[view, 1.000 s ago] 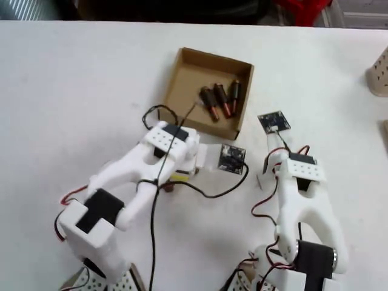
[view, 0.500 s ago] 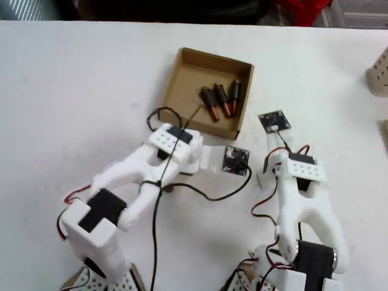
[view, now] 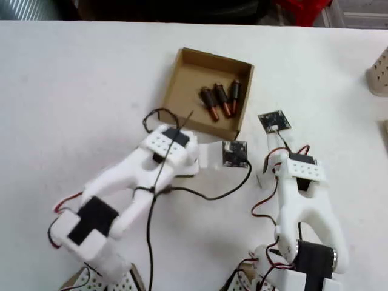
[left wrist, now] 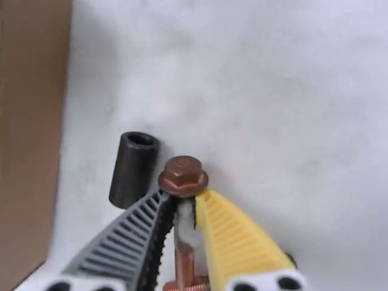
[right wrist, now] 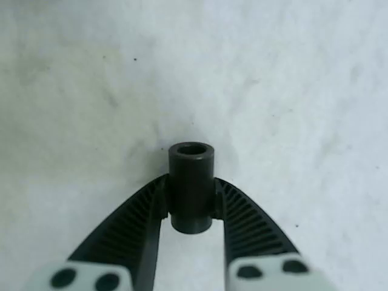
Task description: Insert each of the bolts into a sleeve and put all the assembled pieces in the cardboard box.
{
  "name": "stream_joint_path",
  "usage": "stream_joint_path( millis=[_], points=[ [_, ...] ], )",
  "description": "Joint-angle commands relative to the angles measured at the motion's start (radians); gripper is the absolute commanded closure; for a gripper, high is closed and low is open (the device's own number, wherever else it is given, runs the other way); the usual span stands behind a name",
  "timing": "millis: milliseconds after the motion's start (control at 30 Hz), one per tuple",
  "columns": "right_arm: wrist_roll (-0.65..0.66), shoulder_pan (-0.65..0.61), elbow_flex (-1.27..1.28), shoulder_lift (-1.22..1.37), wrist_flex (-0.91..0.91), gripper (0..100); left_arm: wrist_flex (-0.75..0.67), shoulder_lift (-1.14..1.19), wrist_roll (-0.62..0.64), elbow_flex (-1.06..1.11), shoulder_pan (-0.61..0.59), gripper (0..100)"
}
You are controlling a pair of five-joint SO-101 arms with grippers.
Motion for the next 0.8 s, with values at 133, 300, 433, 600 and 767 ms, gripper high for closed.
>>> stream_joint_path(
  millis=[133, 300, 433, 600, 767],
  points=[
    [-0.005, -0.007, -0.008, -0.027, -0.016, 98.1, -0.012, -0.325, 0.17, 0.121, -0.061, 98],
    [-0.005, -0.008, -0.008, -0.027, -0.016, 98.1, -0.169, -0.452, 0.292, 0.25, -0.107, 98],
    [-0.005, -0.01, -0.008, -0.027, -0.016, 98.1, -0.292, -0.541, 0.417, 0.325, -0.166, 98],
    [-0.005, -0.012, -0.008, -0.027, -0.016, 98.1, -0.387, -0.624, 0.623, 0.376, -0.295, 98],
    [-0.005, -0.016, -0.008, -0.028, -0.016, 98.1, -0.407, -0.668, 0.784, 0.413, -0.417, 98]
  ],
)
